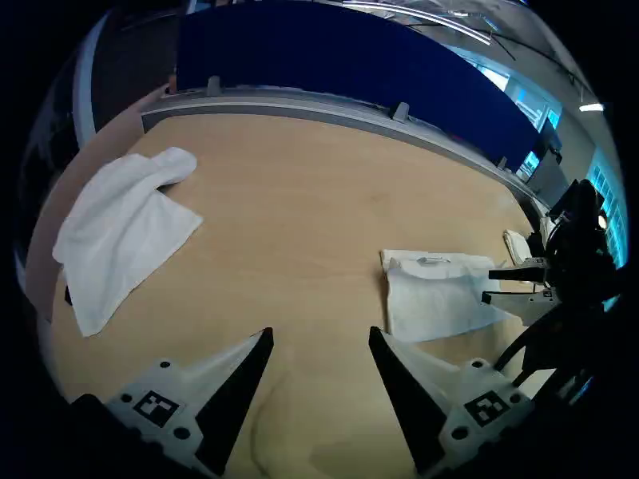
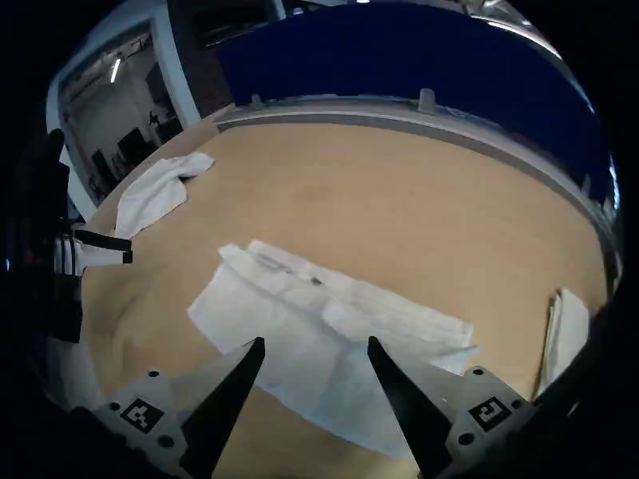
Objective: Fold towel
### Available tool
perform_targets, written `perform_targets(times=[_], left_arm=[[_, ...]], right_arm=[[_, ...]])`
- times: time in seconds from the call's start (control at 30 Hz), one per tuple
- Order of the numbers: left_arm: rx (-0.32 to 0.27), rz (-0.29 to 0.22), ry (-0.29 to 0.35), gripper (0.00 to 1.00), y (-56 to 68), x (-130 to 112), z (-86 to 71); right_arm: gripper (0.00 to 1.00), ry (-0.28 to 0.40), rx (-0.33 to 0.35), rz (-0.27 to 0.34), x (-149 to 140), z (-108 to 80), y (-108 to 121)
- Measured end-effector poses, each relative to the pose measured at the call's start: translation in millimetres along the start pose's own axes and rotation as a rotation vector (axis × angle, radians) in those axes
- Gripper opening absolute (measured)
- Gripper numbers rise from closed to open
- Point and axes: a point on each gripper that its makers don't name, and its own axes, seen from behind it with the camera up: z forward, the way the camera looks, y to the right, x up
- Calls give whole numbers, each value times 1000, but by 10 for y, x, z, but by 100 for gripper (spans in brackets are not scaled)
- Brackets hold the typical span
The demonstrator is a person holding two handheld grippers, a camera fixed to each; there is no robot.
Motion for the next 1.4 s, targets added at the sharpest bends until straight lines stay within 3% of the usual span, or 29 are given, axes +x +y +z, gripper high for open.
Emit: perform_targets(times=[0.2, 0.47, 1.1, 1.4], left_arm=[[25, -25, 3, 89, -146, -132, -124], [34, -43, -7, 89, -232, -249, -143], [22, -36, -17, 89, -241, -281, -149], [21, -35, -18, 89, -239, -291, -161]], right_arm=[[100, -17, 40, -25, -17, 108, -217], [100, -42, 57, -37, -53, 243, -308], [100, 4, 13, -34, 233, 359, -138], [100, 7, 12, -26, 243, 311, -110]])
